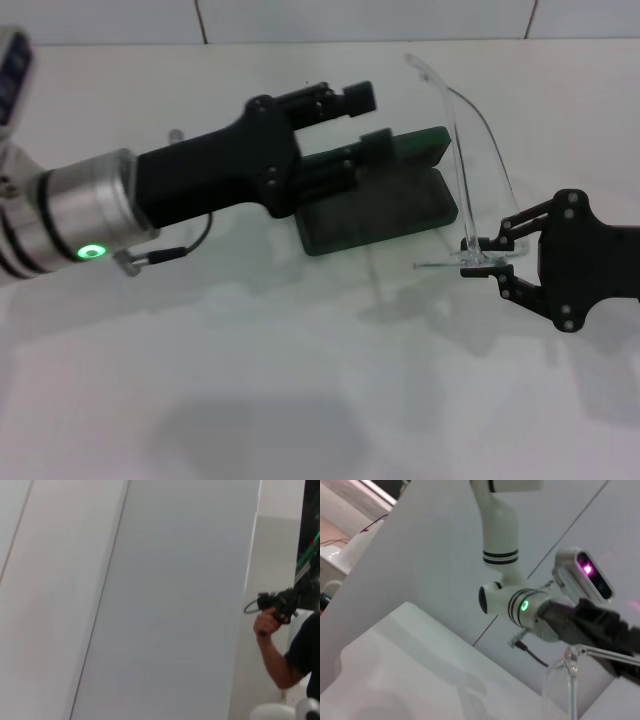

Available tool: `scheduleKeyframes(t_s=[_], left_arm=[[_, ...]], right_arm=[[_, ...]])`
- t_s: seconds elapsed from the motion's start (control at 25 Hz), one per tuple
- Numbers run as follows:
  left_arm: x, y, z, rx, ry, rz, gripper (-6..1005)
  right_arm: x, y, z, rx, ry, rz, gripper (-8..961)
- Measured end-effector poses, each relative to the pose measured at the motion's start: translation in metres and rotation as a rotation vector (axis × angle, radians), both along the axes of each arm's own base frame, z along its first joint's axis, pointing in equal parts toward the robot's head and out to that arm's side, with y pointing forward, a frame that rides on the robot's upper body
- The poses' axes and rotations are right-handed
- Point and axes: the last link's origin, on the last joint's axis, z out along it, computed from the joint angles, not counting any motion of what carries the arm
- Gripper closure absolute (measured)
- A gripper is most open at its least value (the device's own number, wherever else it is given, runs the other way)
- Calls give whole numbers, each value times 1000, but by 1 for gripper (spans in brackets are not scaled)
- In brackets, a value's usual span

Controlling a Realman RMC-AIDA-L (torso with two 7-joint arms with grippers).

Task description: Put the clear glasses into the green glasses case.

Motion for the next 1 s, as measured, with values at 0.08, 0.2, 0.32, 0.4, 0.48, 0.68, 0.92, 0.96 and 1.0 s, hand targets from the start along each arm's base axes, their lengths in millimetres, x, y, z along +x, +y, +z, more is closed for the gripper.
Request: scheduleKeyframes(t_s=[0.08, 0.2, 0.32, 0.4, 0.48, 0.68, 0.92, 0.96, 1.0], left_arm=[[-1, -4, 4, 2, -20, -18, 386], [3, -13, 8, -15, -52, -86, 389], [13, -19, 2, -56, -58, -153, 391], [21, -20, -5, -84, -50, -188, 393], [27, -21, -11, -100, -37, -216, 395], [33, -16, -19, -83, -6, -227, 397], [32, -11, -25, -96, 31, -185, 398], [31, -10, -25, -107, 34, -175, 398], [31, -10, -26, -120, 38, -161, 398]], right_arm=[[1, 0, -1, -10, 5, -13, 830], [0, 1, -4, -19, 11, -17, 829], [-2, 3, -6, -24, 12, -14, 829], [-4, 3, -7, -31, 14, -10, 829], [-4, 3, -8, -36, 15, -7, 828], [-6, 1, -10, -56, 13, 5, 828], [-7, -1, -11, -65, 15, 15, 827], [-7, -1, -11, -64, 15, 17, 827], [-7, -1, -11, -63, 15, 18, 827]])
